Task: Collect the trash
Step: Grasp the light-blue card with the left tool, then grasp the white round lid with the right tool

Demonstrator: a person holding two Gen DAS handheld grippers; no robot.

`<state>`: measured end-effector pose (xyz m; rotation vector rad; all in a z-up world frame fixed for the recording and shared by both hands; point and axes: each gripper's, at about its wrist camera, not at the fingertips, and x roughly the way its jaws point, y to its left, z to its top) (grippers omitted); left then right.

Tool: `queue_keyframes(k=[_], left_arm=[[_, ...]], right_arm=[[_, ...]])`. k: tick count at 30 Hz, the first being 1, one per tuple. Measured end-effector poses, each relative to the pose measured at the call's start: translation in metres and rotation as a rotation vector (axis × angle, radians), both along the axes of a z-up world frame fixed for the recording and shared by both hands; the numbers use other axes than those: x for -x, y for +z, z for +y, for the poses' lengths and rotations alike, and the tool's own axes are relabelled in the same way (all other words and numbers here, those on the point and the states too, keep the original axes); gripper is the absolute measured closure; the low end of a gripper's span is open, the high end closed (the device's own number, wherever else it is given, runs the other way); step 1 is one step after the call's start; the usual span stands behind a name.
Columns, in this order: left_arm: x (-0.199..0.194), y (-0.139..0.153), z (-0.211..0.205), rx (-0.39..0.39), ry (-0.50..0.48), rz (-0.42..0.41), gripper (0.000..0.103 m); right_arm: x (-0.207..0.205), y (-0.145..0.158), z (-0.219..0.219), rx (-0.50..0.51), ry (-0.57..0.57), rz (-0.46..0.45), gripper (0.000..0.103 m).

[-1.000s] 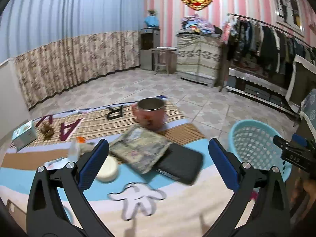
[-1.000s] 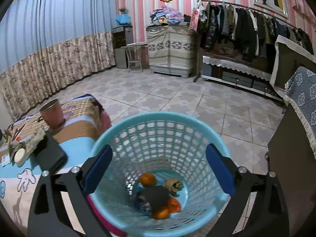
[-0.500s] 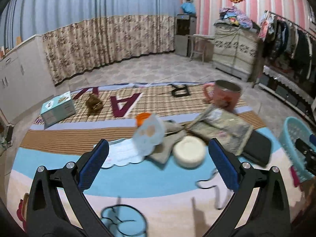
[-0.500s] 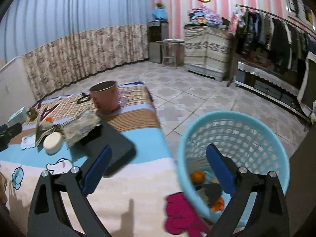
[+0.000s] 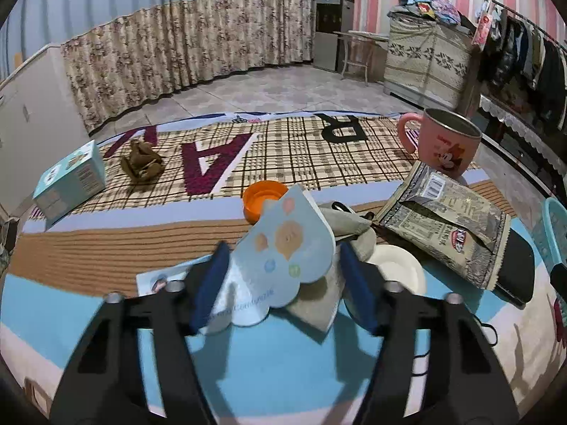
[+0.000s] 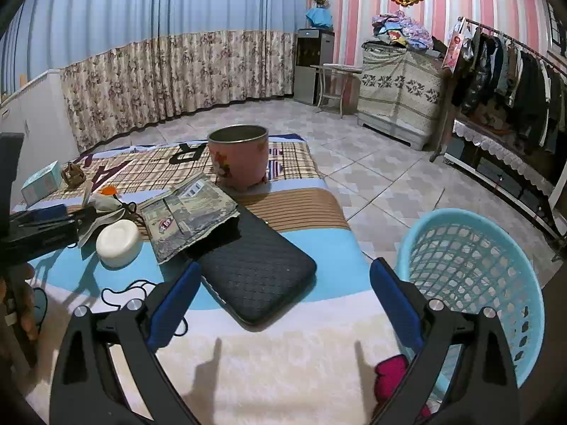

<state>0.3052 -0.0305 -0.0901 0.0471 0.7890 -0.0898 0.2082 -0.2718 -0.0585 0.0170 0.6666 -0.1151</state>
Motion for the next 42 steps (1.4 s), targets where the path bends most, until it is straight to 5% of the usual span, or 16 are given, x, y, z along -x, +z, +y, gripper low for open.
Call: queue_keyframes(k=[2, 17, 34, 40, 42], left_arm=[[-0.001, -0.001, 0.006, 0.02, -0.011, 0.009, 0.067], [0.044, 0.039, 0.056, 0.024, -0.007, -0.078, 0.099], [0.072, 0.061, 0.122, 0.088, 0.027, -0.132, 0.101], [0.076, 0.058, 0.125, 0.114, 0.013, -0.128, 0.101], [0.077, 0.057, 0.125, 0.113, 0.01, -0.129, 0.101]], right_arm=[[-0.003, -0.001, 0.003, -0.002, 0.006, 0.008, 0.009], [-0.019, -0.008, 0.068, -0.039, 0.135, 0.05, 0.009], [-0.047, -0.03, 0.15, -0.014, 0.243, 0.156, 0.01], [-0.067, -0.038, 0.155, -0.036, 0.247, 0.215, 0.024], [-0.073, -0.041, 0.154, -0.056, 0.255, 0.233, 0.041]])
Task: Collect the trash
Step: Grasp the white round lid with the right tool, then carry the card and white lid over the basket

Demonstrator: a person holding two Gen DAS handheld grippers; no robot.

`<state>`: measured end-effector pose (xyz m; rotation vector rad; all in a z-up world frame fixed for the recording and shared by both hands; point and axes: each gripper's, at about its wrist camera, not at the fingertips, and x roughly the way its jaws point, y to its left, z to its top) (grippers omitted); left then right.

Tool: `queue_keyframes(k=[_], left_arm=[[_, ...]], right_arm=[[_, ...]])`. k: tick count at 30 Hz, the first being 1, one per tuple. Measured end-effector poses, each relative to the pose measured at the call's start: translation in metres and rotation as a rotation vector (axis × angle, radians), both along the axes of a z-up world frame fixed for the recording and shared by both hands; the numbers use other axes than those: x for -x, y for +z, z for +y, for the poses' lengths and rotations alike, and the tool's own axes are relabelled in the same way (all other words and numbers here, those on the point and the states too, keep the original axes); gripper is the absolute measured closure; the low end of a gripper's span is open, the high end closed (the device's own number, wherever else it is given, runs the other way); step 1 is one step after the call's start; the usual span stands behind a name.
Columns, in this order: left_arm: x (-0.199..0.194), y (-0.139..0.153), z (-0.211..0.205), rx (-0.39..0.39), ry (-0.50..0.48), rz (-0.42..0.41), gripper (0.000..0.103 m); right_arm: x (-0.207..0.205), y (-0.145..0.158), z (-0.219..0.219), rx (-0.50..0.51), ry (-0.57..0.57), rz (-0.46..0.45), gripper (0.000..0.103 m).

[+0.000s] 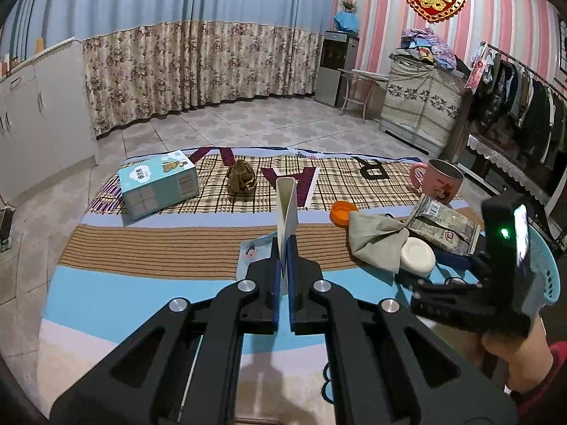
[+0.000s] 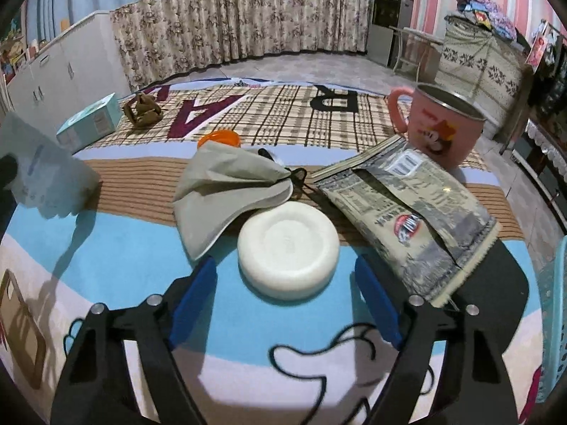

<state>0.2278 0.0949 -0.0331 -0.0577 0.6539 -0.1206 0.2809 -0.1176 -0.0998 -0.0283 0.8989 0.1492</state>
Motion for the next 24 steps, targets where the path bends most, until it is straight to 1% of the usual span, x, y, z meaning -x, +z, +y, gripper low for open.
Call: queue_keyframes(k=[1, 6, 11, 17, 20, 24], left_arm=[[0.001, 0.0, 0.0, 0.001, 0.0, -0.001, 0.101], [0.001, -0.002, -0.002, 0.002, 0.001, 0.005, 0.102], [0.003, -0.003, -0.01, -0.011, -0.01, 0.009, 0.102], [0.008, 0.005, -0.033, -0.036, -0.033, 0.002, 0.102], [0.01, 0.013, -0.05, -0.052, -0.052, -0.009, 0.102], [0.017, 0.024, -0.077, -0.068, -0.087, -0.024, 0.102]], right_arm=[[-0.001, 0.0, -0.001, -0.001, -0.001, 0.0, 0.043], [0.006, 0.002, -0.002, -0.015, 0.024, -0.018, 0.043], [0.024, 0.014, -0.012, -0.017, 0.033, -0.055, 0.043], [0.057, 0.036, -0.047, -0.037, 0.006, -0.105, 0.043], [0.069, 0.05, -0.072, -0.025, -0.026, -0.142, 0.043], [0.084, 0.068, -0.111, -0.034, -0.091, -0.185, 0.043]])
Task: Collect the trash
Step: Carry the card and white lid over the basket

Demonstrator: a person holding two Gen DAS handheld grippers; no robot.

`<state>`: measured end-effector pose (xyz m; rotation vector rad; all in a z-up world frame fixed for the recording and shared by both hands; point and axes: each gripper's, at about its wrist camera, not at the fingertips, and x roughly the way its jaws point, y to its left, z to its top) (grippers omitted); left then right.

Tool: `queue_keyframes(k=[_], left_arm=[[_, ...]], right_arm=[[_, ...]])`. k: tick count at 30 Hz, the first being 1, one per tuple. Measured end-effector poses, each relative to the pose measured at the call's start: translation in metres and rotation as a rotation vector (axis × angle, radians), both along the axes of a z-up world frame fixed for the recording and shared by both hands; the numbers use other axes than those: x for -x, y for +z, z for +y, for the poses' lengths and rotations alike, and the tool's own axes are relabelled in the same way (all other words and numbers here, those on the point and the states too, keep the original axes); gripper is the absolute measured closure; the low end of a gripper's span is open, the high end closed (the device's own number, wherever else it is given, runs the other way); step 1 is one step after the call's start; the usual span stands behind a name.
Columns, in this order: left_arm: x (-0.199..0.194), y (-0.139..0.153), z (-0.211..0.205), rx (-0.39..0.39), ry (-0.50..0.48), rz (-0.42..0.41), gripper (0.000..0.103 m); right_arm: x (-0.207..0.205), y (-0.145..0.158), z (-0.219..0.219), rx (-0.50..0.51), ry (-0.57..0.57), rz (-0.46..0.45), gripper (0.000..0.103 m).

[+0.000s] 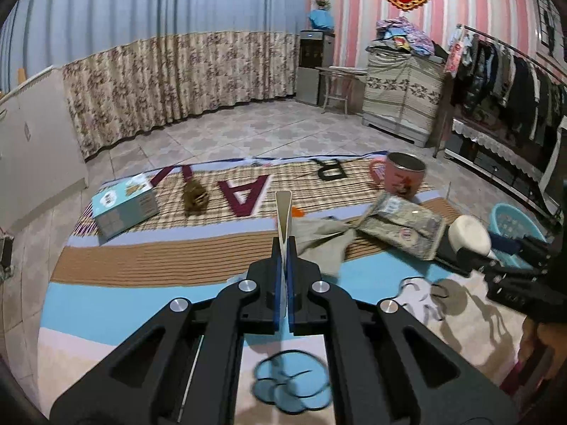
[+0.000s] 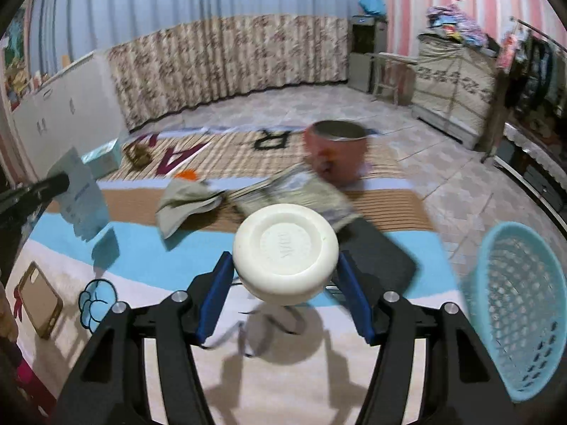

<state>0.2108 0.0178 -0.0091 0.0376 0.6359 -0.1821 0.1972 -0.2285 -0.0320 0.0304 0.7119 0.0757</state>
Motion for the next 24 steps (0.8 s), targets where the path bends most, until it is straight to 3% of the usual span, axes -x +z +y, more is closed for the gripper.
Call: queue_keyframes(k=[11, 24], left_arm=[[0.017, 0.017, -0.096, 0.009, -0.136, -0.008, 0.102], [0.033, 0.014, -0.232, 0.018, -0.355, -0.014, 0.102]], right_arm=[[0.037, 0.025, -0.11, -0.011, -0.19, -0.076, 0.043], [0.068, 0.022, -0.218, 0.01, -0.377, -0.082, 0.043]])
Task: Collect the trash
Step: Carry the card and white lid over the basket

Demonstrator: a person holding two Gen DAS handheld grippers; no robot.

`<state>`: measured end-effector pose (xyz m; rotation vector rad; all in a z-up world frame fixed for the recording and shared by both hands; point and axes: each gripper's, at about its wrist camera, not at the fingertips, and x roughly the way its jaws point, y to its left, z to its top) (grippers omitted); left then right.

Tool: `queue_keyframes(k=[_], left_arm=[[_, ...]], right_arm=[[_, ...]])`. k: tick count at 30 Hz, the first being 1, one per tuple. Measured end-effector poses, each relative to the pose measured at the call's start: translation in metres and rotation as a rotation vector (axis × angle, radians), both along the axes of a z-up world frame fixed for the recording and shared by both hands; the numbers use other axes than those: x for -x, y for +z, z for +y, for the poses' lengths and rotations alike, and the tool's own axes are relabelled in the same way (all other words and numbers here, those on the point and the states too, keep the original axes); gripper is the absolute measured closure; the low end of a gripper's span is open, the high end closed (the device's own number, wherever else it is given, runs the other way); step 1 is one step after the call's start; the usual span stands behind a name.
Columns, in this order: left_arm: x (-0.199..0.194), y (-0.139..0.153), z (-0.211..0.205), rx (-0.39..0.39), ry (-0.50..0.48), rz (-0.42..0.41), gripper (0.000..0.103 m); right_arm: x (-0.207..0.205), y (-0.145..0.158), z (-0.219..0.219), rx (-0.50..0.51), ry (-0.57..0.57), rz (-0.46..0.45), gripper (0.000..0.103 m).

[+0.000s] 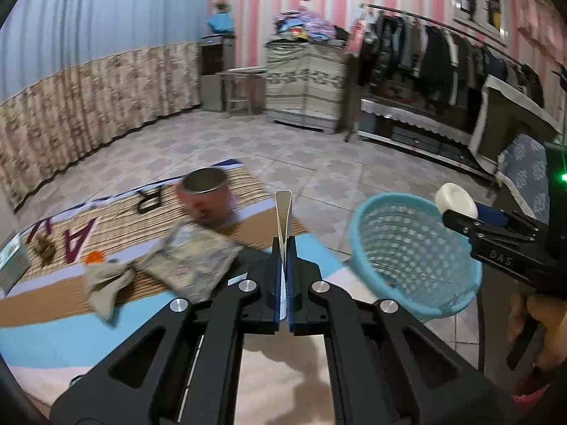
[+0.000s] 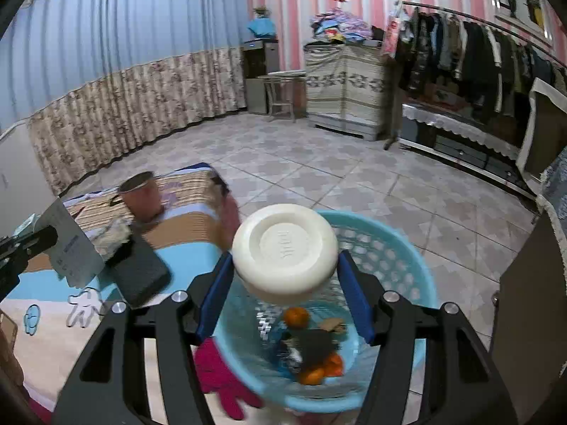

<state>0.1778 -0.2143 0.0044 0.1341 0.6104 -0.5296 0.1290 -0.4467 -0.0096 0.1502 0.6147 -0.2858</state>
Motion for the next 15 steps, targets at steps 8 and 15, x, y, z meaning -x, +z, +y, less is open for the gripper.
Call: queue_keyframes(k=[8, 15], left_arm=[[0.009, 0.003, -0.066, -0.002, -0.116, -0.026, 0.102], [0.006, -0.008, -0.114, 0.012, -0.186, 0.002, 0.102]], right_arm=[[0.012, -0.012, -0.046, -0.011, -0.078, 0.016, 0.043], [0.012, -0.022, -0.07, -0.025, -0.11, 0.025, 0.043]])
